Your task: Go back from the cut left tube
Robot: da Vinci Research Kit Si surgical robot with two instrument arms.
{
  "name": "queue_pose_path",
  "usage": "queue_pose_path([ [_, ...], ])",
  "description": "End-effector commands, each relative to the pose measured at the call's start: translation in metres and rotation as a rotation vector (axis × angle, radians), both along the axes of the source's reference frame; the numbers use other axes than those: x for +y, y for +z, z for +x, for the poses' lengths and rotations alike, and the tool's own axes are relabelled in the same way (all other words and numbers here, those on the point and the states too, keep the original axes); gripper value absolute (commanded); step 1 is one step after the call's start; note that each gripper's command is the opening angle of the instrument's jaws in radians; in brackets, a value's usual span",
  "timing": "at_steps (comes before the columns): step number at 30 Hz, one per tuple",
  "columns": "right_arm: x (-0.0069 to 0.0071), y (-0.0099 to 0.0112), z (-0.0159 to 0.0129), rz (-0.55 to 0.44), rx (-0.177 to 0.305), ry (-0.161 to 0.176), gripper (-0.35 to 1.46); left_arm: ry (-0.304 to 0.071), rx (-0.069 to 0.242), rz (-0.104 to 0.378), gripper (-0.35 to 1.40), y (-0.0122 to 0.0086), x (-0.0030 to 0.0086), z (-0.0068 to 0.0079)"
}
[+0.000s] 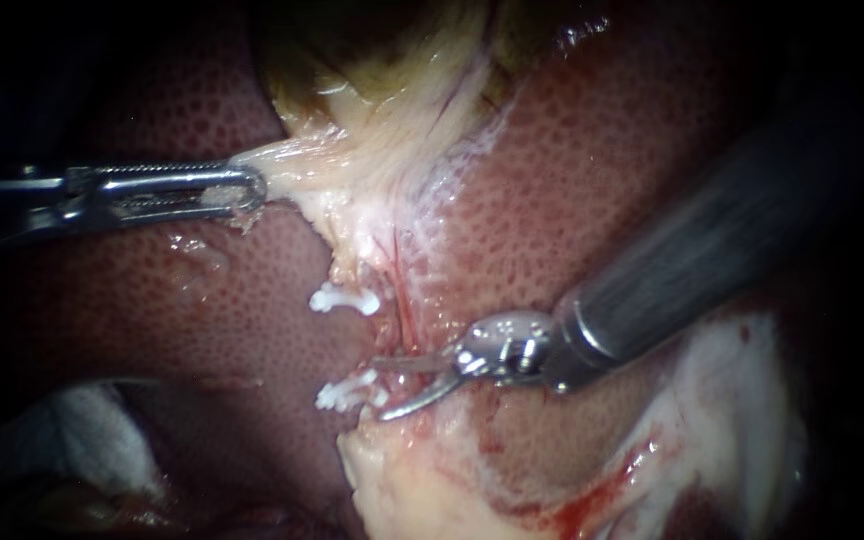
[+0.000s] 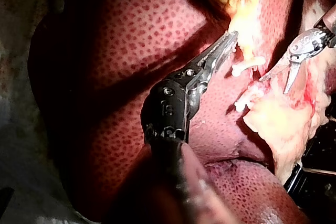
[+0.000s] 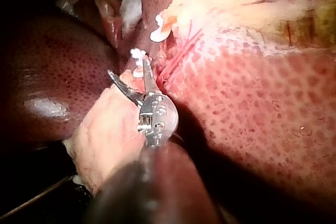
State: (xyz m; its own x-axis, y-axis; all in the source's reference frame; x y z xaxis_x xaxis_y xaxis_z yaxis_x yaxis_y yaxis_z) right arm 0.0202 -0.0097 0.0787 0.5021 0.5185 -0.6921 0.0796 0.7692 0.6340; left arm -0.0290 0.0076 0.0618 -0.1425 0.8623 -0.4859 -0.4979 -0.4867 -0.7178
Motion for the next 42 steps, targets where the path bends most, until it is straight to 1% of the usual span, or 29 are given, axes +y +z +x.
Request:
queue_pose_path([
  [1,0.0004,-0.0003,-0.0008,-0.017,-0.001,0.005,1.43,0.000,0.000,0.000,-0.35,0.0001,0.0000,0.0000],
  [5,0.0026,-0.0021,-0.0040,-0.059,-0.005,0.014,1.43,0.000,0.000,0.000,-0.35,0.0001,0.0000,-0.0001],
  [9,0.0050,-0.0043,-0.0070,-0.110,-0.025,0.038,1.43,0.000,0.000,0.000,-0.35,0.0001,0.0000,-0.0001],
  [12,0.0063,-0.0058,-0.0085,-0.126,-0.021,0.061,1.43,0.000,0.000,0.000,-0.35,0.0001,0.0000,-0.0002],
  [14,0.0067,-0.0065,-0.0092,-0.136,-0.024,0.066,1.43,-0.001,0.001,0.000,-0.35,0.0001,0.0000,-0.0002],
  [18,0.0068,-0.0075,-0.0099,-0.158,-0.039,0.081,1.43,-0.003,0.003,-0.002,-0.35,0.0005,-0.0002,-0.0006],
  [20,0.0067,-0.0076,-0.0100,-0.158,-0.041,0.082,1.43,0.000,0.001,-0.003,-0.35,0.0009,-0.0004,-0.0010],
  [26,0.0066,-0.0077,-0.0107,-0.163,-0.039,0.076,1.43,0.014,-0.012,-0.007,-0.35,0.0029,-0.0016,-0.0027],
  [30,0.0066,-0.0076,-0.0110,-0.163,-0.038,0.075,1.43,0.029,-0.008,-0.005,-0.35,0.0042,-0.0021,-0.0042],
  [35,0.0066,-0.0077,-0.0113,-0.162,-0.035,0.076,1.43,0.051,-0.010,-0.002,-0.35,0.0061,-0.0028,-0.0065],
  [40,0.0066,-0.0077,-0.0115,-0.162,-0.033,0.078,1.43,0.067,-0.011,0.002,-0.35,0.0074,-0.0029,-0.0090],
  [42,0.0066,-0.0078,-0.0115,-0.162,-0.033,0.078,1.43,0.072,-0.014,0.002,-0.35,0.0077,-0.0029,-0.0097],
])
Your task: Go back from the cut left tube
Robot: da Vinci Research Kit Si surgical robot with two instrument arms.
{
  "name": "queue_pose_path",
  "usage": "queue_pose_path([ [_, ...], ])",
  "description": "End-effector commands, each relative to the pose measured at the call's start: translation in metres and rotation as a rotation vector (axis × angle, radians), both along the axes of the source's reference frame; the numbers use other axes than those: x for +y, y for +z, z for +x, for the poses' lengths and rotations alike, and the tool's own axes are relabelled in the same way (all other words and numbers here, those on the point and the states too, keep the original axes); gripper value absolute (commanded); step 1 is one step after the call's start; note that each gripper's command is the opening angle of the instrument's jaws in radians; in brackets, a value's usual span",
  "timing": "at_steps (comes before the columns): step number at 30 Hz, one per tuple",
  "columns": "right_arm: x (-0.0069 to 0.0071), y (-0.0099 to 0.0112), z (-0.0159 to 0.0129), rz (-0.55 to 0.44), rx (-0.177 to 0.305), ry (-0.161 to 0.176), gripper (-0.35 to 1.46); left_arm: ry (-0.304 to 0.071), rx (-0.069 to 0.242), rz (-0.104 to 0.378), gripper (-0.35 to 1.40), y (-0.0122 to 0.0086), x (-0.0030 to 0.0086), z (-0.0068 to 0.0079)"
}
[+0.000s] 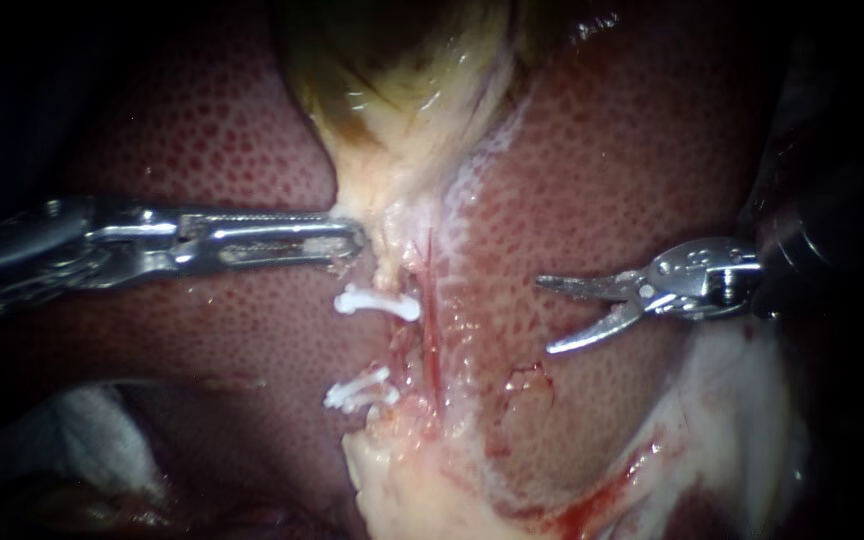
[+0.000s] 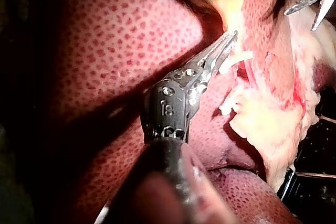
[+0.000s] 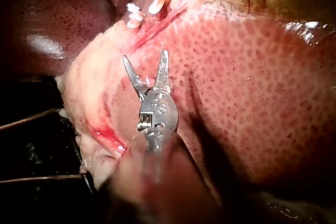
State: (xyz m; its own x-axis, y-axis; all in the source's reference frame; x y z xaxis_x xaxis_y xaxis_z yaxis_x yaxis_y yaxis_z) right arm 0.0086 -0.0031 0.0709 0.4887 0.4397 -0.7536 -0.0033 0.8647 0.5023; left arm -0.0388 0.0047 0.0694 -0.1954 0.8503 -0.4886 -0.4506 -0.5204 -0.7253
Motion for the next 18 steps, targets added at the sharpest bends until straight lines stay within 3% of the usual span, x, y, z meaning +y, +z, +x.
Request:
queue_pose_path([
  [1,0.0000,0.0000,0.0000,0.001,0.002,0.002,1.43,0.005,0.003,0.003,-0.35,0.0002,-0.0001,-0.0005],
  [6,0.0001,-0.0001,-0.0002,0.002,0.009,0.007,1.43,0.012,0.006,0.002,-0.35,0.0009,-0.0002,-0.0017],
  [18,0.0003,-0.0005,-0.0002,0.003,0.013,0.012,1.43,0.015,0.004,0.002,-0.35,0.0012,0.0000,-0.0016],
])
